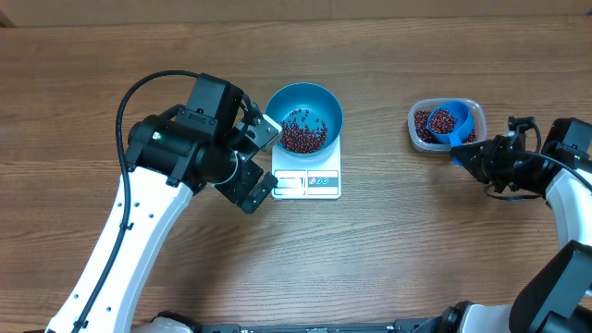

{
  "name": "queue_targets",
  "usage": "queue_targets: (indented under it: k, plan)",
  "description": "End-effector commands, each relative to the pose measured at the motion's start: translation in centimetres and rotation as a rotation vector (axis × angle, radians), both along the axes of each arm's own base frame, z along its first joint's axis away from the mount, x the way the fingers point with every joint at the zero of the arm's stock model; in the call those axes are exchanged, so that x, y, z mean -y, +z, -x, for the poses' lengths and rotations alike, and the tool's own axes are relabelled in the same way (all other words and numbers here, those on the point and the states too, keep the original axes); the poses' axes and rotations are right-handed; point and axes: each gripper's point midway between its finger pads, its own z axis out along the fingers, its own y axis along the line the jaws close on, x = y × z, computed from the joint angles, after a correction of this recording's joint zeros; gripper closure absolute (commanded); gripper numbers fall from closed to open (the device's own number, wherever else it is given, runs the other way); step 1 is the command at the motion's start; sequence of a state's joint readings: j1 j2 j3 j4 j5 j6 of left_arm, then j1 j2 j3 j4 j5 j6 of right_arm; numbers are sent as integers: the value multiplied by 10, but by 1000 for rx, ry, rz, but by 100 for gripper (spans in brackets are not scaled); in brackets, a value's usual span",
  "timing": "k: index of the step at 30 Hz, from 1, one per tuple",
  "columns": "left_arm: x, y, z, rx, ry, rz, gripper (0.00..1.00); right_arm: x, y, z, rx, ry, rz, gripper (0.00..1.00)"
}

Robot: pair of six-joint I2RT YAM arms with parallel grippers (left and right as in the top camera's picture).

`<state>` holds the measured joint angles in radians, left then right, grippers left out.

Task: Scoop item into bowl and weigh 150g on scale
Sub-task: 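Lift the bean-filled scoop out of the tub with the right gripper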

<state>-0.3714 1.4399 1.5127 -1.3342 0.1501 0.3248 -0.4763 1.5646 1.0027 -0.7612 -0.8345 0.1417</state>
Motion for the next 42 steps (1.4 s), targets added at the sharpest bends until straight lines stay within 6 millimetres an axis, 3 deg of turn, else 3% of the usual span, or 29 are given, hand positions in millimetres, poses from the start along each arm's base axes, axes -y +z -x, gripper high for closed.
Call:
queue_targets:
  k: [1,13,22,29,42]
  plan:
    - [1,3,2,10,-22,16,0,1,15,-5,53,14,5,96]
    - [1,3,2,10,-22,16,0,-9,56,-4,189,44,-4,96]
    - [1,3,2,10,-22,16,0,-12,69,-3,288,106,55,96]
    - [1,3,2,10,-22,16,0,-31,76,-3,350,189,37,96]
    - [1,3,2,10,-22,16,1,-86,86,-7,396,350,23,97]
